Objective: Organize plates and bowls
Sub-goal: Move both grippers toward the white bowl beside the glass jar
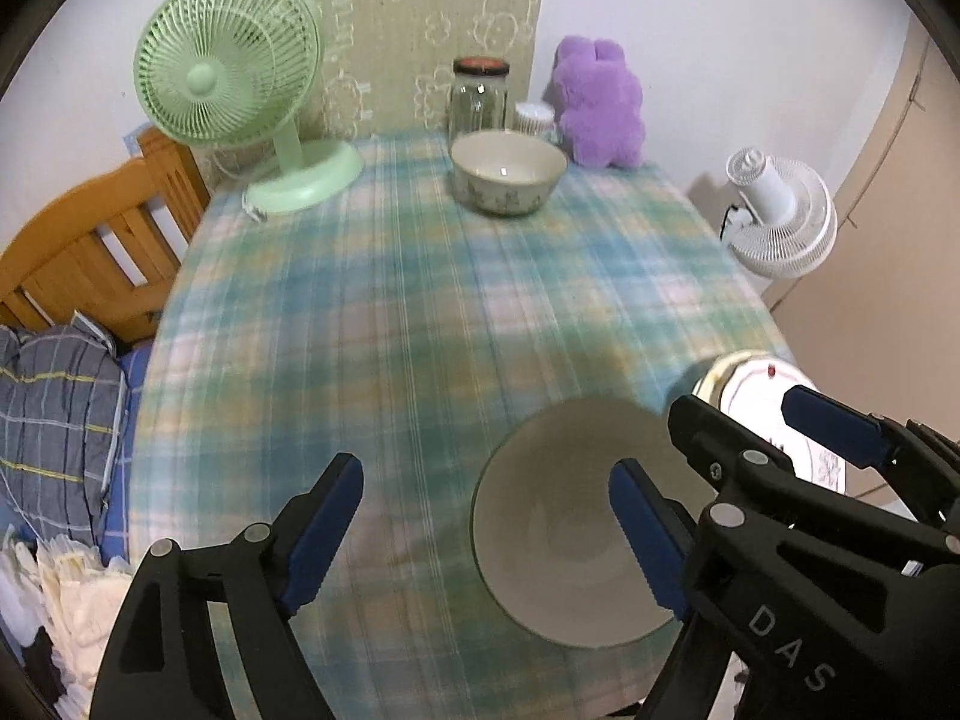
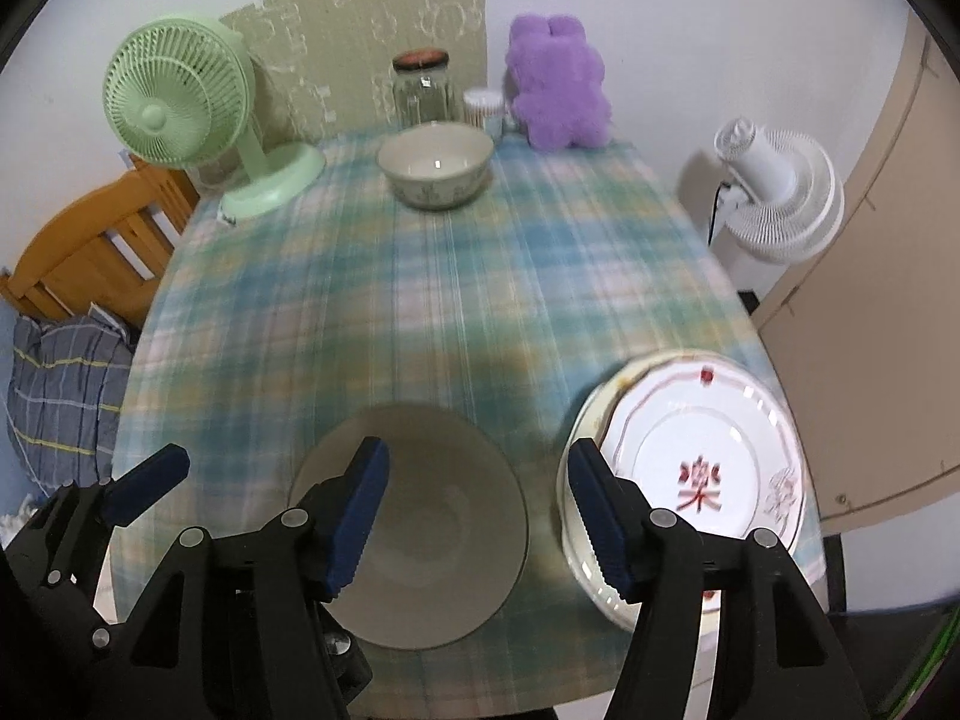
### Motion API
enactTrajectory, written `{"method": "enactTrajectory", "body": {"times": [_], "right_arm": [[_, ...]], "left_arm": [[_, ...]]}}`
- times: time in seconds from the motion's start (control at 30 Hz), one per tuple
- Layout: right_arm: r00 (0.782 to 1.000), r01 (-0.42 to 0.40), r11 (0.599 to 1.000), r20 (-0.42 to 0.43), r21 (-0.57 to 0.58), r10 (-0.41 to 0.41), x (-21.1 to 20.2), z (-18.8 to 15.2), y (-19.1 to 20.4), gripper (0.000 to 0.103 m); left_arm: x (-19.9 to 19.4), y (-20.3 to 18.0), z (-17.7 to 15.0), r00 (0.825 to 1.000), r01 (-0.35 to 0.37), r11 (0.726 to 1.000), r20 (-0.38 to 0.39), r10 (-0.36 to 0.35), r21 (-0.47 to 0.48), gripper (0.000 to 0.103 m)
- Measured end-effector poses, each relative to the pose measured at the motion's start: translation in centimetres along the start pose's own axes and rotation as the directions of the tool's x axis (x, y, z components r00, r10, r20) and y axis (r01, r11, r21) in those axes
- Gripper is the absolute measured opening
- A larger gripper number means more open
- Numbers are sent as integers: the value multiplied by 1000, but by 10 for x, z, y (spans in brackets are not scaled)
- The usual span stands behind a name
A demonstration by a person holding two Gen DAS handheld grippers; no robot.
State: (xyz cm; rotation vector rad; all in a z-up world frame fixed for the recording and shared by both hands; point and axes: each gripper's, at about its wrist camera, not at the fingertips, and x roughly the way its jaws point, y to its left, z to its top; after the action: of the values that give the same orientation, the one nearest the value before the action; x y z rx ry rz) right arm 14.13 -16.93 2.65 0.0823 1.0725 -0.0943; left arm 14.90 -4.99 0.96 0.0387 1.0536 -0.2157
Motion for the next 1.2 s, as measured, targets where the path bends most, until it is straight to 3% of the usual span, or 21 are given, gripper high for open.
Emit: {"method": "enactTrajectory", "body": {"times": [0.6,0.9,1.2], "right_arm": [[993,-80,987,76,-138,91,11,99,-25,68],[984,-125,975,103,-183,146,36,151,-42,68],[981,-132,971,110,-201,157,65,200,-45,73]], "left_arm": [[14,-26,82,991,-88,986,88,101,-141,84],[34,-40,128,973,-177,967,115,200,-186,84],[59,-42,170,965,-211,957,115,237,-199,79]]}}
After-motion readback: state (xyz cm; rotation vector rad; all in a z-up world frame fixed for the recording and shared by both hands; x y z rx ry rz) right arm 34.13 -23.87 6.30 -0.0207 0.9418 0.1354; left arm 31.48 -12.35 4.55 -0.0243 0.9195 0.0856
